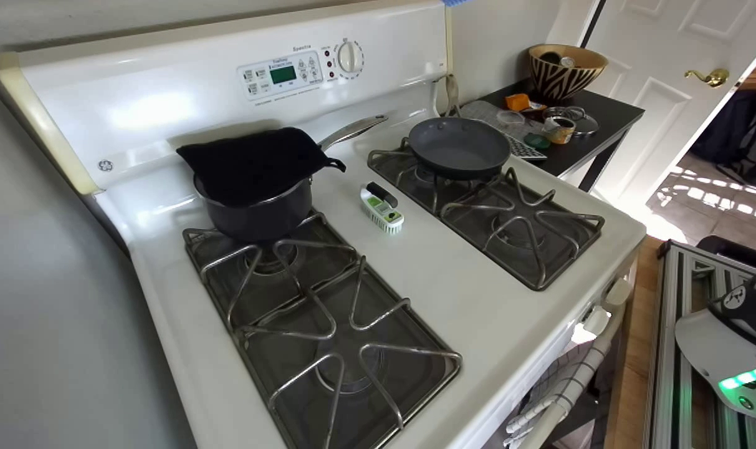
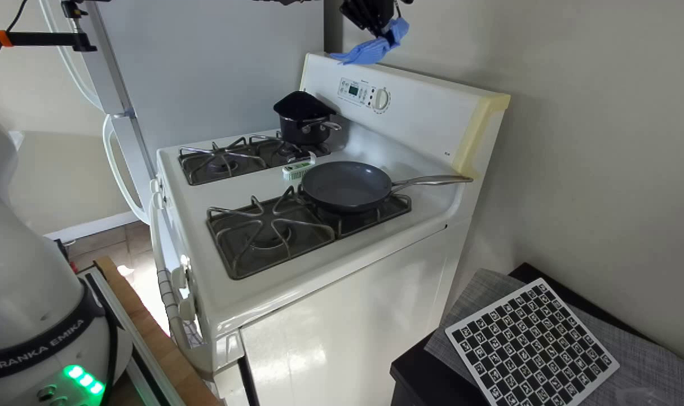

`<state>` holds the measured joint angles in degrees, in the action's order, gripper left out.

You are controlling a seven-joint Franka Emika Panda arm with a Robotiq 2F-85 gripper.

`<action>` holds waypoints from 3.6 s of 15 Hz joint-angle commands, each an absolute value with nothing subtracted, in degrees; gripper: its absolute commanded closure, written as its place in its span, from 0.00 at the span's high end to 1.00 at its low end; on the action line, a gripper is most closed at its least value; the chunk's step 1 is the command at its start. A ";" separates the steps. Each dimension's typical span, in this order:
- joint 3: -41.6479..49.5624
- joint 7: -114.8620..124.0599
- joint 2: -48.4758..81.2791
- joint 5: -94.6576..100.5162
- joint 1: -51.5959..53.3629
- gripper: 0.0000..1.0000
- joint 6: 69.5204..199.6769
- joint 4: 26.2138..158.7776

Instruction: Lift the blue tower from the stove, use it to wipe the top of the stove and then put it back on the stove

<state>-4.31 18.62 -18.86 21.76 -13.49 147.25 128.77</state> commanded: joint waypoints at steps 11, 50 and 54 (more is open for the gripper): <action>-0.89 23.30 2.57 23.43 -16.14 0.00 155.15 108.86; 9.53 21.11 14.58 14.46 -3.17 0.50 146.98 96.33; 9.83 21.10 14.58 14.72 -3.09 0.64 146.91 96.14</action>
<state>8.88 21.81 14.98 14.65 -3.92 148.96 96.44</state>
